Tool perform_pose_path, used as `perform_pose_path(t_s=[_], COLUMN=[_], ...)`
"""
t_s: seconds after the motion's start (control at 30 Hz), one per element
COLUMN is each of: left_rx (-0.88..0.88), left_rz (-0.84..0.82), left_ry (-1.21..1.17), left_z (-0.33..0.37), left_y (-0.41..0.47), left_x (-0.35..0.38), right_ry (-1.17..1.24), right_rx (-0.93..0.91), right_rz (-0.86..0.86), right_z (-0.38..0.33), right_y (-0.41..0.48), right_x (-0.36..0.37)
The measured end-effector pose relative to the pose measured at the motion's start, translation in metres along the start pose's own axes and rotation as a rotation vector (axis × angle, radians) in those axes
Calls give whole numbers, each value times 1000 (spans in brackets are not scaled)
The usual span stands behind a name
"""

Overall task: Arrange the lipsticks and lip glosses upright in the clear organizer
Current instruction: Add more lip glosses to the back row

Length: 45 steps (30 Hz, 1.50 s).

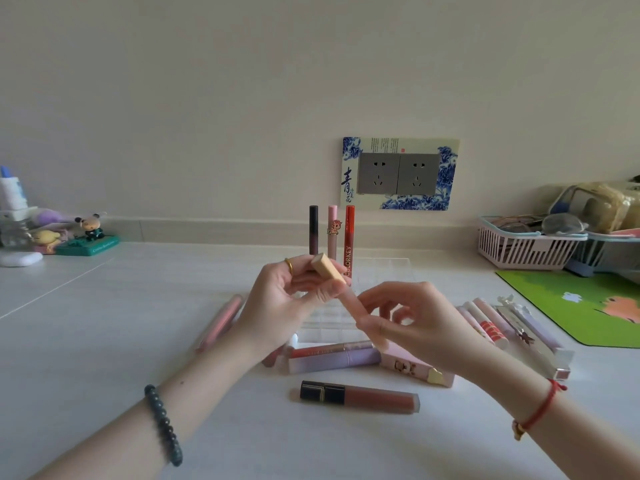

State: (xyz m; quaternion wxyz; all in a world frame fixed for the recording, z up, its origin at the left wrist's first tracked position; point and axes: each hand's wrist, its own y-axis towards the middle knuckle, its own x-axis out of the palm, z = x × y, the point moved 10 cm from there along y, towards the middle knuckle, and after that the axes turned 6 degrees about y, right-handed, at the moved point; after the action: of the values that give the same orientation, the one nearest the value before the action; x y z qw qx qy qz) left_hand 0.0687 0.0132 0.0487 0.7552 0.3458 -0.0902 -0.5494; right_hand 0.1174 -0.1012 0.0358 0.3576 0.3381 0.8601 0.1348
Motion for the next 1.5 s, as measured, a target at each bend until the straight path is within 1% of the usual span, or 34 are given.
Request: perform_pose_path(t_s=[0.17,0.27,0.33,0.4,0.5,0.63,0.83,1.03,1.1,1.23,1.37,1.5], left_rx=[24,-25,-96,-186,-318,-358,-378,-330,-326,-288,-291,-341], left_rz=[66,155,218,238,169,17,-73,-87,-92,-58,-98,-84], left_ry=[-36,-6,116,293,461,558,650,691,655,682,663,596], left_z=[4,-8,-25,-48,-84,-105,-114,-109,-104,-93,-91,-93], left_y=[16,18,16,10,0,-9,-14,-15,-16,-15,-15,-18], left_x=[-3,-22,-41,-55,-61,-53,-48,-42,-38,-39,-34,-34], right_ry=[-9,-40,-43,-40,-40,-112,-174,-198,-203,-214,-219,-232], right_rx=[-11,-1,28,66,112,148,206,244,239,221,210,190], right_rz=[119,171,231,297,351,331,274,235,224,202,208,223], right_z=[0,3,11,20,31,45,70,87,88,89,89,89], right_y=[14,30,42,55,75,94,99,95,95,95,94,94], right_x=[-18,-35,-51,-65,-77,-74,-64,-59,-57,-52,-51,-53])
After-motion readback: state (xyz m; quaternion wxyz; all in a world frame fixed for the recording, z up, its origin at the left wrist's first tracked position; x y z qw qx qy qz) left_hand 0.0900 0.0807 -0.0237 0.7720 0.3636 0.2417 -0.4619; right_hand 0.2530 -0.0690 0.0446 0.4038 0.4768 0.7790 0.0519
